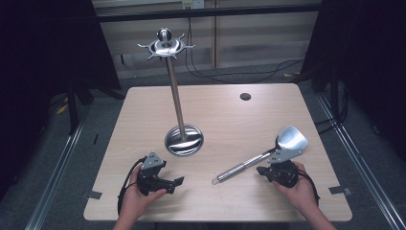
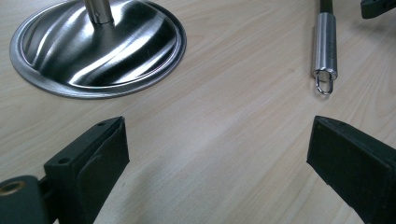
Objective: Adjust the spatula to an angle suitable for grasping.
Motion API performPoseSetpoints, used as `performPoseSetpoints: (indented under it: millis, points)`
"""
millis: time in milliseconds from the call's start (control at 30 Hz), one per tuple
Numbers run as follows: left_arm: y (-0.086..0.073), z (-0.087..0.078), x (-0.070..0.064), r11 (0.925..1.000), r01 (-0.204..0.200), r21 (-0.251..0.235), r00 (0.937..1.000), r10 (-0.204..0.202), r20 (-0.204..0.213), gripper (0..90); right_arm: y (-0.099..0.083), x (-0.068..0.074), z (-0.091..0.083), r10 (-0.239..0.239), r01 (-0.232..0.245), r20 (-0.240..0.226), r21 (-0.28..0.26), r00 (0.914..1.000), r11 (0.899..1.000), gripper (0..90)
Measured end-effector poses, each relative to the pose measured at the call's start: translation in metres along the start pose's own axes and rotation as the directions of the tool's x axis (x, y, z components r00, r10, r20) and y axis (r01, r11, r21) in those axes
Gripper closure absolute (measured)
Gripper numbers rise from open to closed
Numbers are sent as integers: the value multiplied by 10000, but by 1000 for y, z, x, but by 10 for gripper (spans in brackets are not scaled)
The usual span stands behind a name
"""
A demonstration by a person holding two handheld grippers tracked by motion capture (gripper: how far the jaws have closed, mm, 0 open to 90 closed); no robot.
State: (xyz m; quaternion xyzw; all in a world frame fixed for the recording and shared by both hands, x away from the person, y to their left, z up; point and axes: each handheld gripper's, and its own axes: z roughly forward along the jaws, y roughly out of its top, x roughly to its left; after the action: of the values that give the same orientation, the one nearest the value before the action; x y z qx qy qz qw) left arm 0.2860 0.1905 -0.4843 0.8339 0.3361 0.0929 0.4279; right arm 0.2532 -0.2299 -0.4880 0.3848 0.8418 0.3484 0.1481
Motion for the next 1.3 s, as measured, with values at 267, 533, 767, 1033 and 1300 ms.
performPoseSetpoints:
  millis: [267, 533, 767, 1033, 1300]
  points:
    - [1, -1, 1, 10000, -9, -1, 10000, 9, -93, 53, 6, 2, 4, -137, 138, -110, 69, 9998, 9999, 900]
    - [1, -1, 3, 9999, 74, -126, 9999, -75, -68, 53, 15, 9, 15, -336, 338, -191, 84, 9993, 9994, 900]
    - [1, -1, 1, 10000, 10, -47, 10000, -11, -90, 53, 20, 13, 24, -390, 396, -244, 252, 9989, 9989, 900]
    - [1, 1, 1, 10000, 11, -53, 10000, -11, -28, 53, 22, 13, 30, -338, 343, -222, 245, 9992, 9991, 894]
    - [2, 2, 0, 10000, -44, 24, 10000, 44, 9, 53, 26, 12, 33, -304, 308, -169, 251, 9994, 9992, 894]
